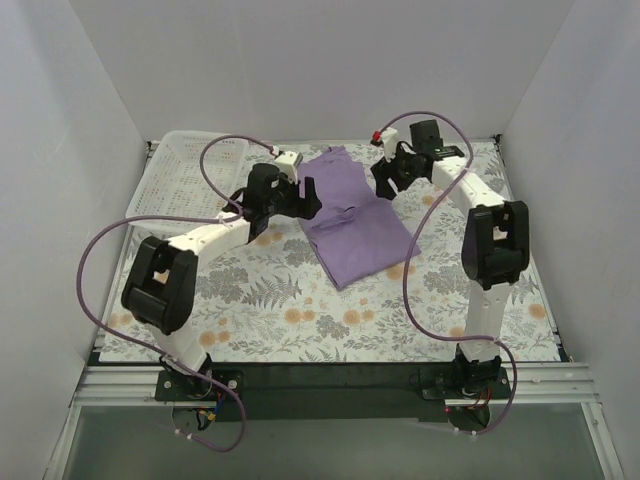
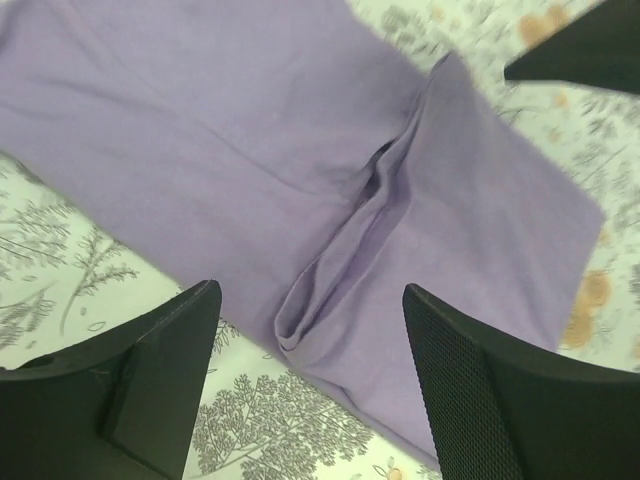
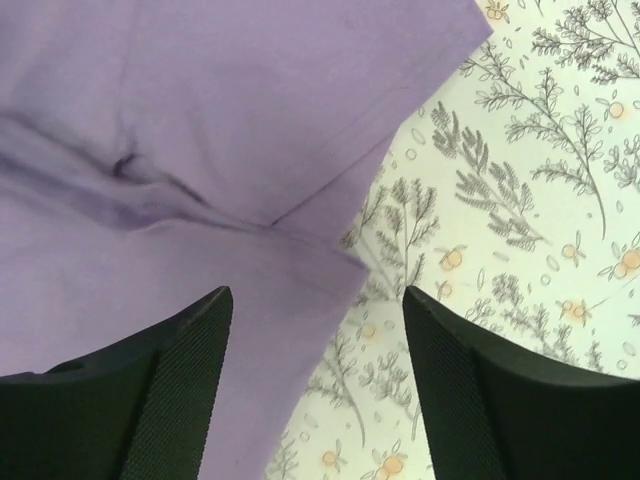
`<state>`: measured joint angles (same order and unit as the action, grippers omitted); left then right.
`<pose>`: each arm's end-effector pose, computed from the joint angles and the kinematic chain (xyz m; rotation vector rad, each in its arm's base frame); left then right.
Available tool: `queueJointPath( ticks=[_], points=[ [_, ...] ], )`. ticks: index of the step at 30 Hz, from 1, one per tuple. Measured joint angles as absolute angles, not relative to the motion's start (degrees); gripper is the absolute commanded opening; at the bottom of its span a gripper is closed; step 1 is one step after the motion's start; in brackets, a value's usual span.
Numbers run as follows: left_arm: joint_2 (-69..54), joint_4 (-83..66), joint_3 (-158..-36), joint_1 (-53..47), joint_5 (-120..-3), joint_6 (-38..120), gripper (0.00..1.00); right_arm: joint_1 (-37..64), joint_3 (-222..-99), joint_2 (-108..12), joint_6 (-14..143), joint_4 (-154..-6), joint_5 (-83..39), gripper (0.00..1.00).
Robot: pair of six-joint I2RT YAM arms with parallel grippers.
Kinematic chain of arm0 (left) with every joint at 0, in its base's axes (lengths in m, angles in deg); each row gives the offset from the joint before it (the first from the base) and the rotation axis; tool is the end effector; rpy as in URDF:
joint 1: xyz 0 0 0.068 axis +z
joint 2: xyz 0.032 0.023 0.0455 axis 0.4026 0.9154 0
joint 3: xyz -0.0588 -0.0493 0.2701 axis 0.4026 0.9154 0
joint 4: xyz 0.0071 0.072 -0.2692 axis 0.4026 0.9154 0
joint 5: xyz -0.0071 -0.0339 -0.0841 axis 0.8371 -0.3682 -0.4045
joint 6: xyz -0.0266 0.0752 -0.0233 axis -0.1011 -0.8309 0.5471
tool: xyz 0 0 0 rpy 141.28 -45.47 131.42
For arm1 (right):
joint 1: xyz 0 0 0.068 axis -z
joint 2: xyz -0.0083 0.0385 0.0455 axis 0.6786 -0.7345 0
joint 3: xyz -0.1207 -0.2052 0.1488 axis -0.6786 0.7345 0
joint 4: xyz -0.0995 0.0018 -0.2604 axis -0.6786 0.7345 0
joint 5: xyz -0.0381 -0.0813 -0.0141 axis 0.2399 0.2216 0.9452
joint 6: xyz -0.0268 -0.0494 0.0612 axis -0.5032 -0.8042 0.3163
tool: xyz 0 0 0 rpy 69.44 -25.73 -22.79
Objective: Fold and stack the t-shirts
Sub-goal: Fold the tshirt
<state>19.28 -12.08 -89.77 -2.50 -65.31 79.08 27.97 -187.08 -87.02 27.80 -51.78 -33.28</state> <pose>0.3945 -0.2113 0.1933 -0.3270 2.2492 -0.9731 0.4994 0.1559 0.2189 -1.0366 2.1136 0.2642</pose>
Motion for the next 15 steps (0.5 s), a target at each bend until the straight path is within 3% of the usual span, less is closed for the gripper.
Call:
queueJointPath(
  ticks=[9, 15],
  points=[
    [-3.7, -12.8, -72.8, -4.0, -72.3, 92.3, 0.71, 43.8, -162.7, -69.2, 28.2, -52.2, -50.7, 0.74],
    [-2.0, -14.2, -59.1, -14.5, -71.8, 110.9, 0.71, 43.6, -151.3, -68.9, 31.8, -51.4, -51.9, 0.72]
  ],
)
